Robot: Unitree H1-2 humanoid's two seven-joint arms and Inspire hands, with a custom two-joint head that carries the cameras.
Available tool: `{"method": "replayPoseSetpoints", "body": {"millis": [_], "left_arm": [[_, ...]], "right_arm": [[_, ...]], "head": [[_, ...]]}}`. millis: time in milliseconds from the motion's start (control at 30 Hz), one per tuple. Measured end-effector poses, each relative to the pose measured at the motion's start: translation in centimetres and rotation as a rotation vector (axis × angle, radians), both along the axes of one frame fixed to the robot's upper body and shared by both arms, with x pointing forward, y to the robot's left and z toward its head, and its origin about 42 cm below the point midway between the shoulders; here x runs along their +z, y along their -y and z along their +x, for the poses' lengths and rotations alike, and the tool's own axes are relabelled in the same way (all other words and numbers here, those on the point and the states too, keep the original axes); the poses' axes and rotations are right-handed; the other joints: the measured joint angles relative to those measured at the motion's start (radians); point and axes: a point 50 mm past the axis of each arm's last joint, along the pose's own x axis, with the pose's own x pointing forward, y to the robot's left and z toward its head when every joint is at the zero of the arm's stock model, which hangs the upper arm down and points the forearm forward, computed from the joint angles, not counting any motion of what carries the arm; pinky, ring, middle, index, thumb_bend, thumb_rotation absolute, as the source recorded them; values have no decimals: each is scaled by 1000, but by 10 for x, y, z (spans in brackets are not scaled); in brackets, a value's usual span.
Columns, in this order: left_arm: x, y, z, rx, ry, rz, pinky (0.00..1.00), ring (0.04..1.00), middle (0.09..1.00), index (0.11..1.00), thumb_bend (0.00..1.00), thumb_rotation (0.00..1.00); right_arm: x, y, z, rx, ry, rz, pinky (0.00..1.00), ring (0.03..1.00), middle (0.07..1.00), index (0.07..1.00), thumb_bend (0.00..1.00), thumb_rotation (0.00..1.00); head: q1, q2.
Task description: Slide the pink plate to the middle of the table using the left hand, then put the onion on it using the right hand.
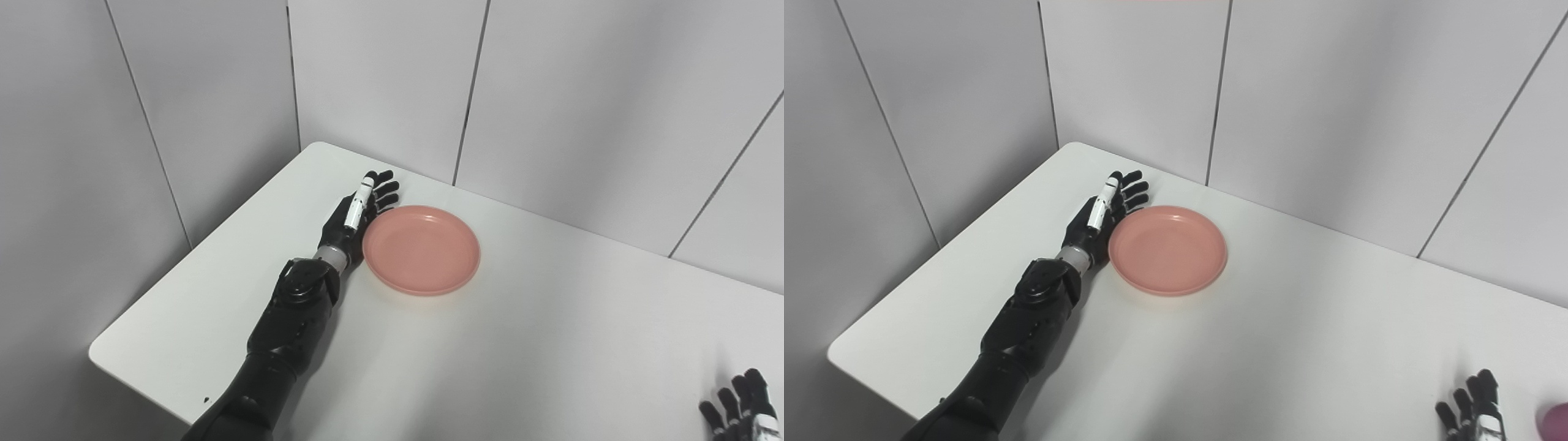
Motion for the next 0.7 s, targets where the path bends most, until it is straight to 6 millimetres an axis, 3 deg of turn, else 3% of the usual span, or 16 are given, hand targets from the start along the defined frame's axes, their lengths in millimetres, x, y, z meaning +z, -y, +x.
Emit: {"method": "replayPoseSetpoints", "body": {"millis": [267, 700], "left_arm": [[2, 37, -9, -58, 3, -31, 912, 918, 910, 876, 428, 1000], [4, 70, -22, -73, -13, -44, 921, 923, 921, 902, 417, 1000]], "right_arm": [[1, -4, -1, -6, -7, -1, 1000, 1000, 1000, 1000, 120, 1000], [2, -11, -6, 5, -1, -27, 1000, 1000, 1000, 1000, 39, 1000]], "head": [[-41, 17], [-106, 45]]}}
